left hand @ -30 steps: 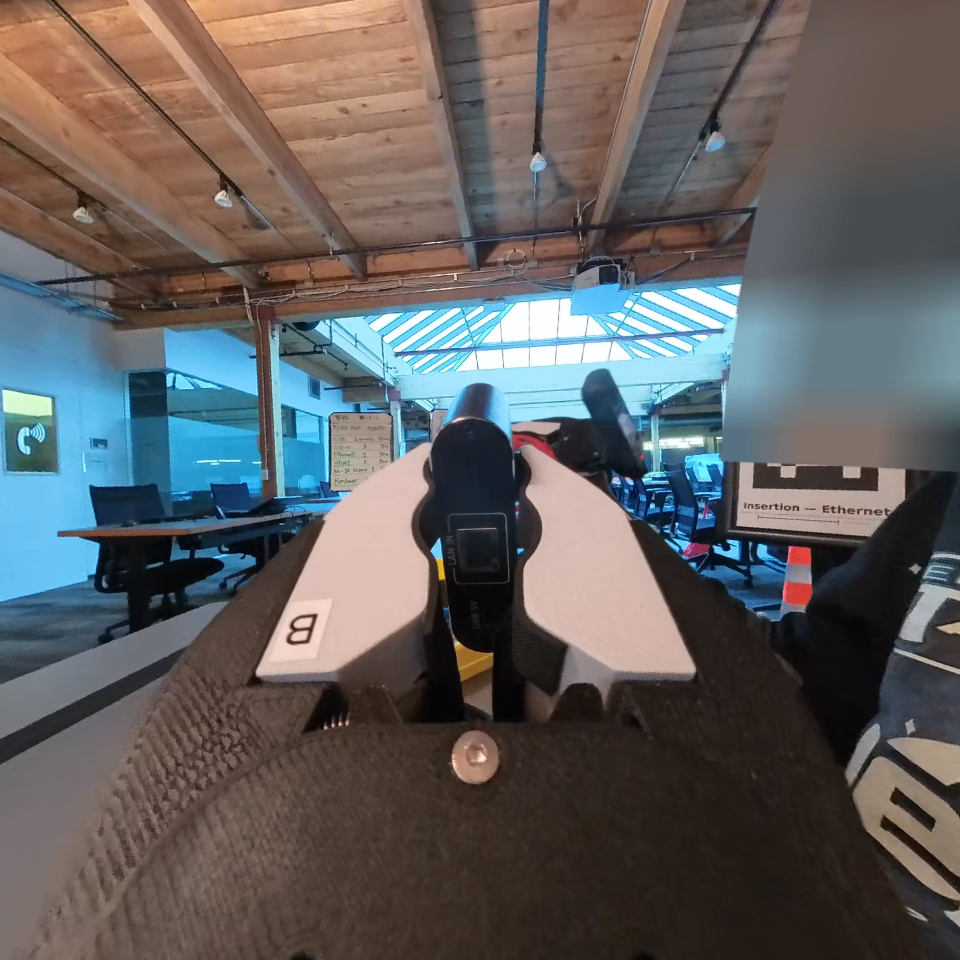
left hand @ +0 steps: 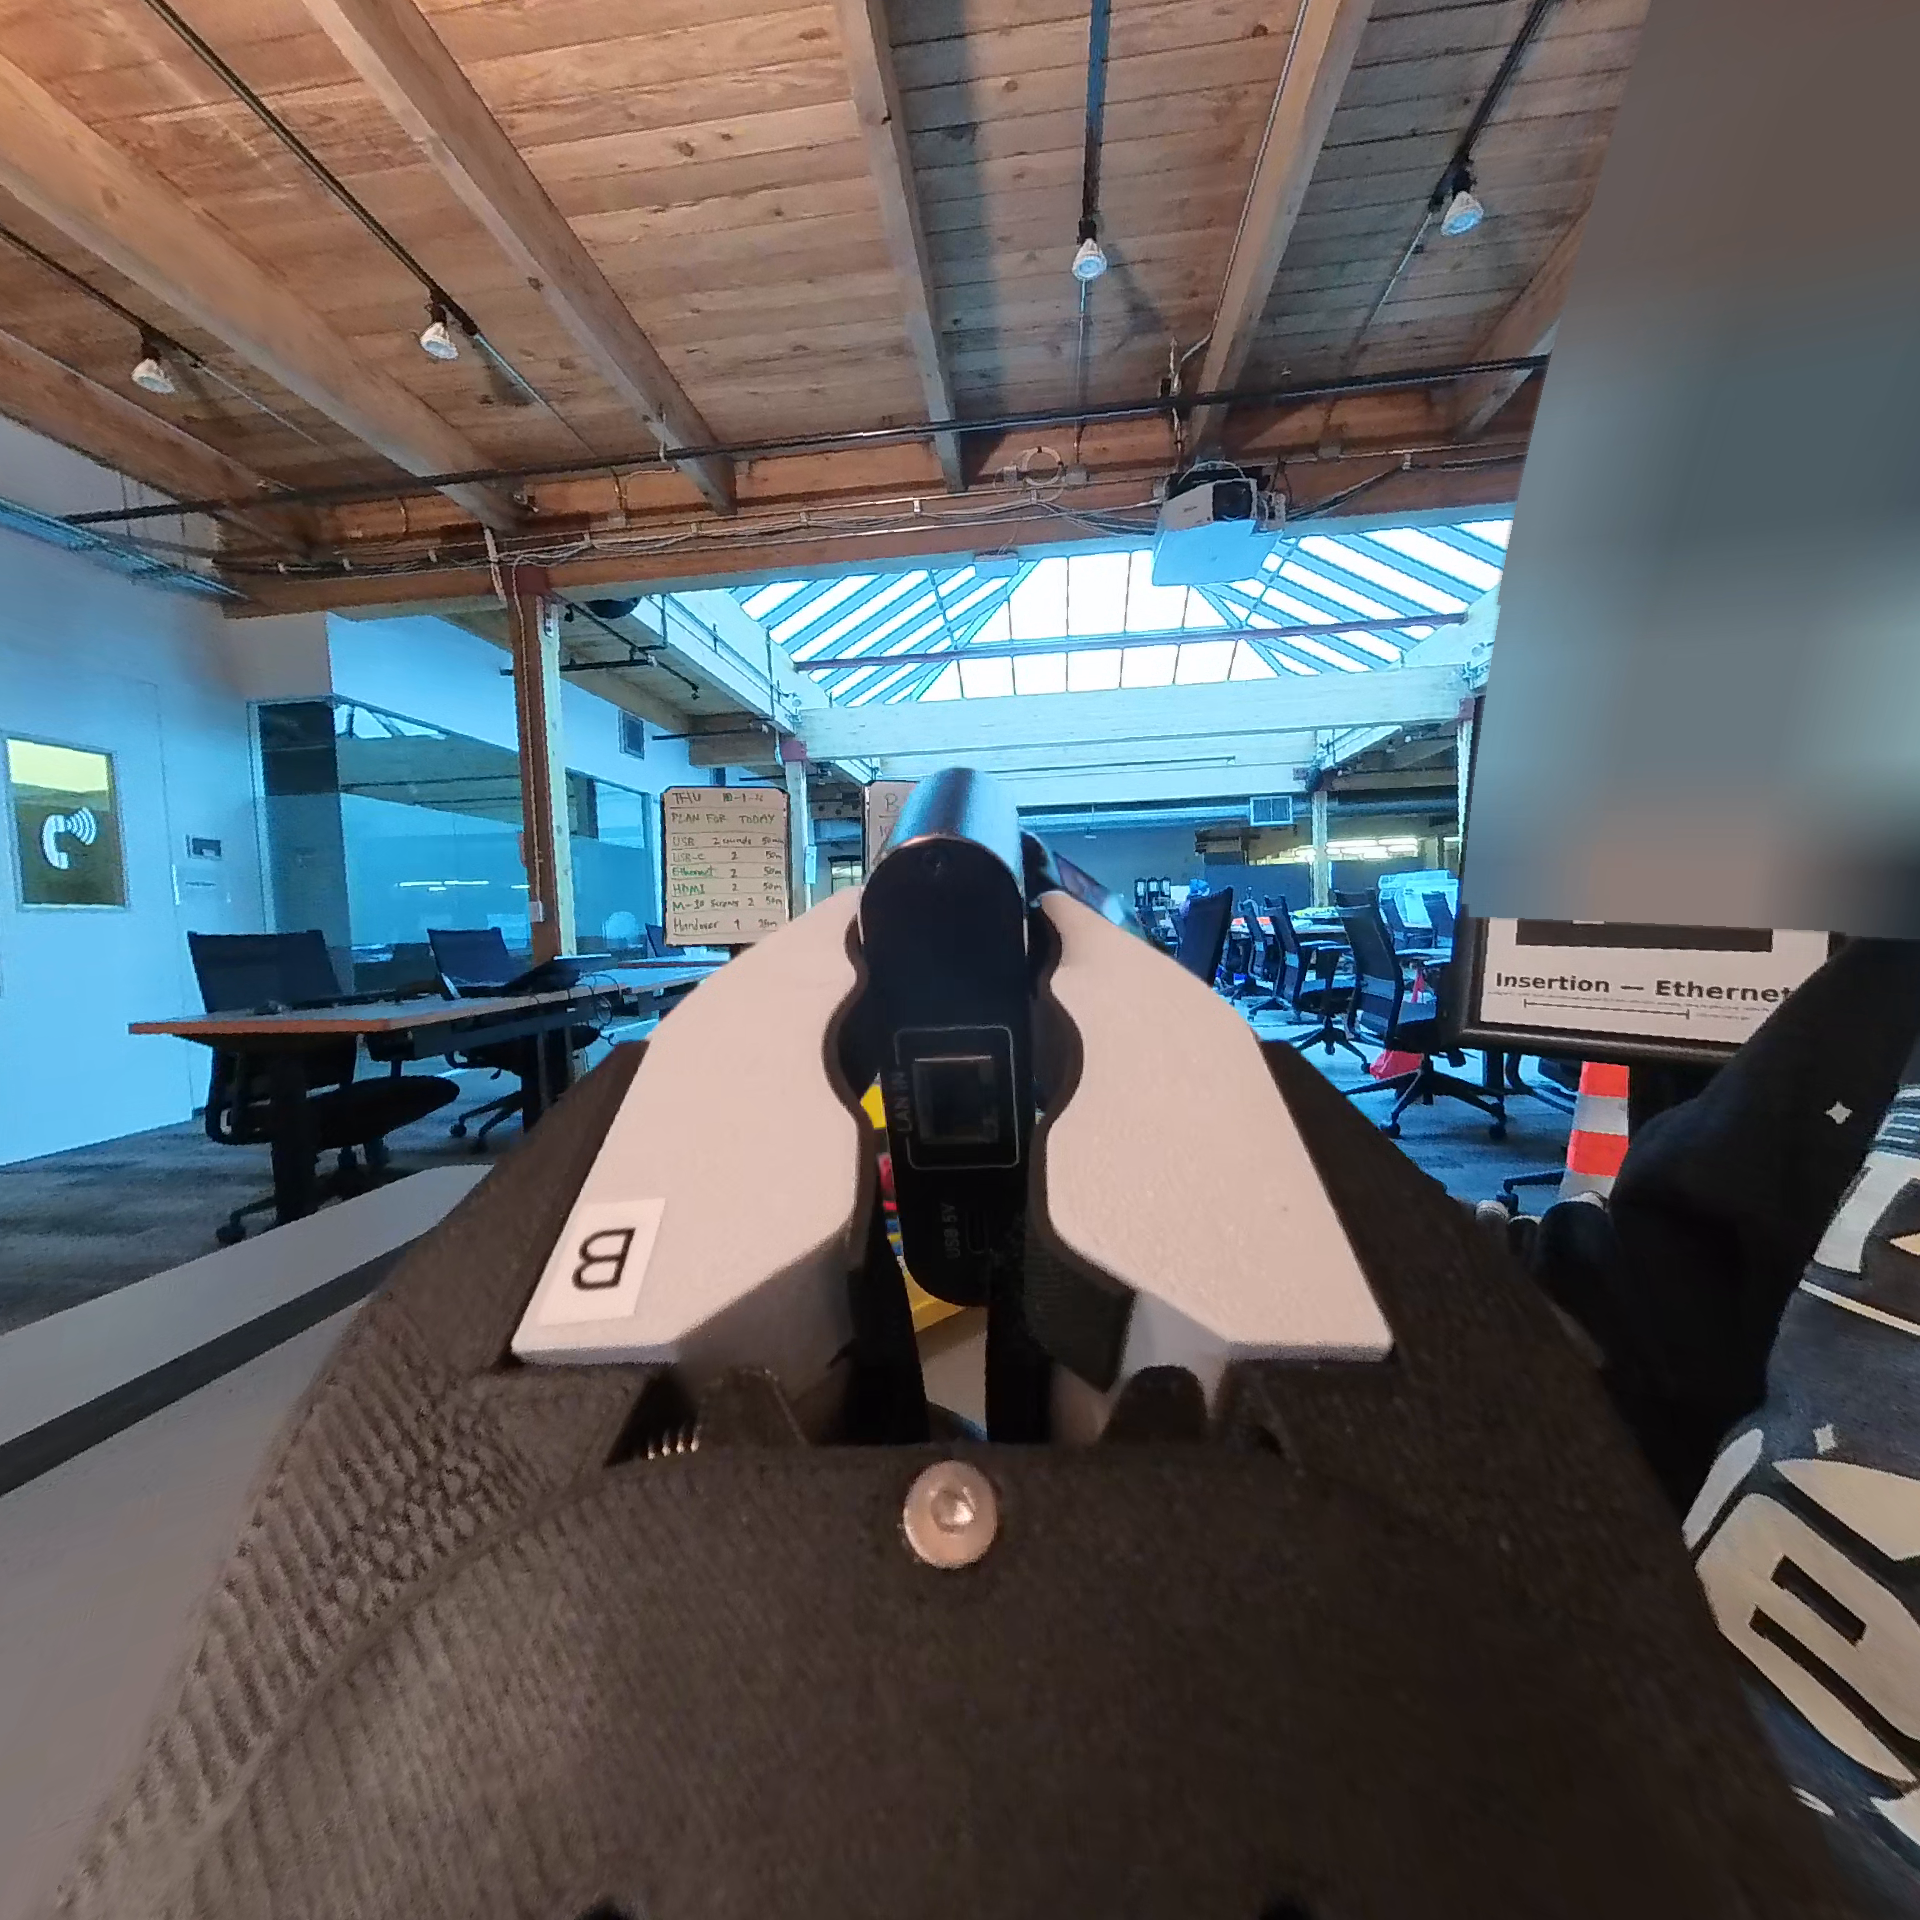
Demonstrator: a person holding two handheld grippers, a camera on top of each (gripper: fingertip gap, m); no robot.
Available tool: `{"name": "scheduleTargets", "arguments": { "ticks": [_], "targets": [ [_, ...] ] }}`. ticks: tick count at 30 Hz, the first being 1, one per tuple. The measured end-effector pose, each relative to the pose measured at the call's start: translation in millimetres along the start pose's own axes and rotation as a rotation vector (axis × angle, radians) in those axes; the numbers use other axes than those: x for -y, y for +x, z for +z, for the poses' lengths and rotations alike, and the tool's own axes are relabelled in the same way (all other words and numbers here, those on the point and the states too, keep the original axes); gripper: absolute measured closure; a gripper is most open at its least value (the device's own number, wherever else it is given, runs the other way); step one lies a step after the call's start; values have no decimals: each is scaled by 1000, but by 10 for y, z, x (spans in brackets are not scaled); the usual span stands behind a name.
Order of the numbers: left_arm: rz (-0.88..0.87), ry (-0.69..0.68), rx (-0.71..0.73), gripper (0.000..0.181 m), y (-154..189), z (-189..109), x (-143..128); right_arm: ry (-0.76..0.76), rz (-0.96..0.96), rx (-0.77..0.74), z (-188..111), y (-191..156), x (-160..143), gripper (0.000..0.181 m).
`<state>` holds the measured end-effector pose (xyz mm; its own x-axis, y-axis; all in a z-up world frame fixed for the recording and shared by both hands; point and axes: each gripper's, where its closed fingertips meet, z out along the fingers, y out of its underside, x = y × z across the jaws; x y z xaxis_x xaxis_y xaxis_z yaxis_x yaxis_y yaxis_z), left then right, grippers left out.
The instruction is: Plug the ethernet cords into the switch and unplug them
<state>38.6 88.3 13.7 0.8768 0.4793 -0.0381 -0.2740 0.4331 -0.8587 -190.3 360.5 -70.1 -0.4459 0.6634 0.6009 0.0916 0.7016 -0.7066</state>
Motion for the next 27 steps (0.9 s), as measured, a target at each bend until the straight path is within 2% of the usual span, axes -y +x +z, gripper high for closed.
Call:
{"name": "scheduleTargets", "arguments": {
  "ticks": [3,6,8,10,13,15,17,19,22,25,27],
  "targets": [
    [-7,-4,0,155,-4,5,-13,106,205,118,-62,-16,81,128],
    [-27,-9,8,156,-28,7,-30,311,391,357,-291,-159,378,129],
    [-42,-18,16,155,-51,10,-53,389,404,590,-494,-433,545,125],
    [-55,-28,24,155,-71,14,-77,322,326,716,-538,-720,525,126],
    [-68,-38,30,155,-86,19,-102,122,147,746,-379,-1086,323,129],
    [-79,-39,32,156,-93,19,-106,43,99,755,-269,-1244,261,135],
    [-94,-34,31,156,-99,18,-101,-34,84,696,-117,-1249,173,142],
    [-109,-28,30,156,-108,12,-93,-158,57,617,3,-1179,-44,155],
    [-126,-27,34,156,-126,9,-95,-266,74,682,-31,-1247,-257,164],
    [-147,-35,34,156,-136,12,-119,-275,53,673,-81,-1200,-284,162],
    [-164,-35,29,156,-138,13,-124,-221,46,642,-126,-1153,-160,131]
  ]
}}
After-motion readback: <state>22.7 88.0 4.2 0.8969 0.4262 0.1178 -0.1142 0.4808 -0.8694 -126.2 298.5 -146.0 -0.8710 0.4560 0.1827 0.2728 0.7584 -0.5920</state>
